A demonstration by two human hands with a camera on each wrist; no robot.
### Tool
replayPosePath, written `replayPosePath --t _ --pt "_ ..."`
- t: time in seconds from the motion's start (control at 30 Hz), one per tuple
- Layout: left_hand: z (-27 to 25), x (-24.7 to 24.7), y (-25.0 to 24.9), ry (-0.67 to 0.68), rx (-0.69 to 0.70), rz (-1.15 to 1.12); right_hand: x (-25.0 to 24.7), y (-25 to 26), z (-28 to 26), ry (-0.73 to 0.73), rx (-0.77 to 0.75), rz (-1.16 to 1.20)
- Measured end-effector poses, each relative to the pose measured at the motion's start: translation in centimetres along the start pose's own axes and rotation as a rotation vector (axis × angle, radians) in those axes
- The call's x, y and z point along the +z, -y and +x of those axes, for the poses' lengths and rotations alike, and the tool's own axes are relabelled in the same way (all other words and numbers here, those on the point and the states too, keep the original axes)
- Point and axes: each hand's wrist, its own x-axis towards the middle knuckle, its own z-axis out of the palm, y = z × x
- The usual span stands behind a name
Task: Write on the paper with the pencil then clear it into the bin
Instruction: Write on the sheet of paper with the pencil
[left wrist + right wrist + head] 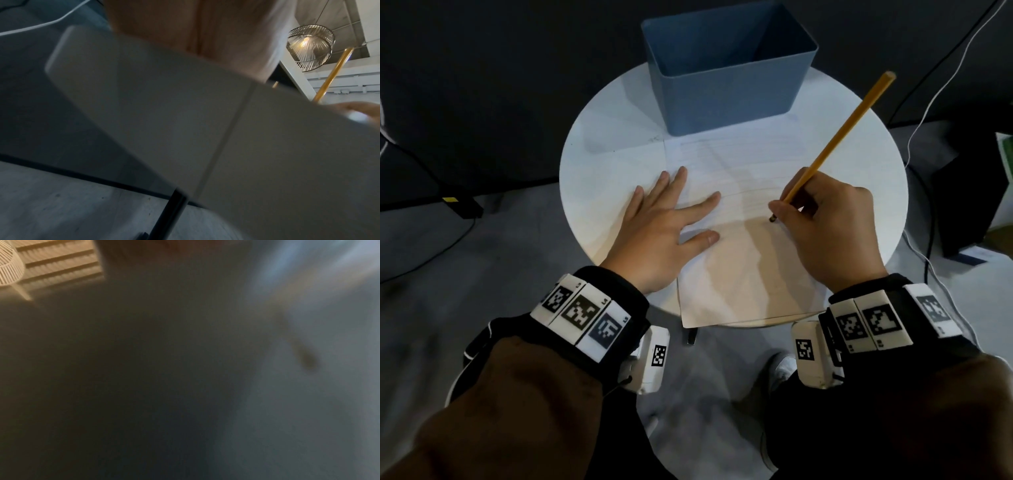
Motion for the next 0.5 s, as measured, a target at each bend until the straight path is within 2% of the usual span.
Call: replayPosePath --t 0.1,0.27,0.5 --pt "0.08 0.02 -0.01 -0.002 -0.002 -0.001 -0.13 0.14 -0.11 -0.011 0.004 0.01" --pt "0.02 0.0 0.04 0.002 -0.006 -0.012 0.38 0.52 -0.28 0.052 -0.037 0.01" --pt "0.04 -0.05 0.1 0.001 -0.005 -0.01 -0.14 0.22 -0.25 0.025 -0.001 0.006"
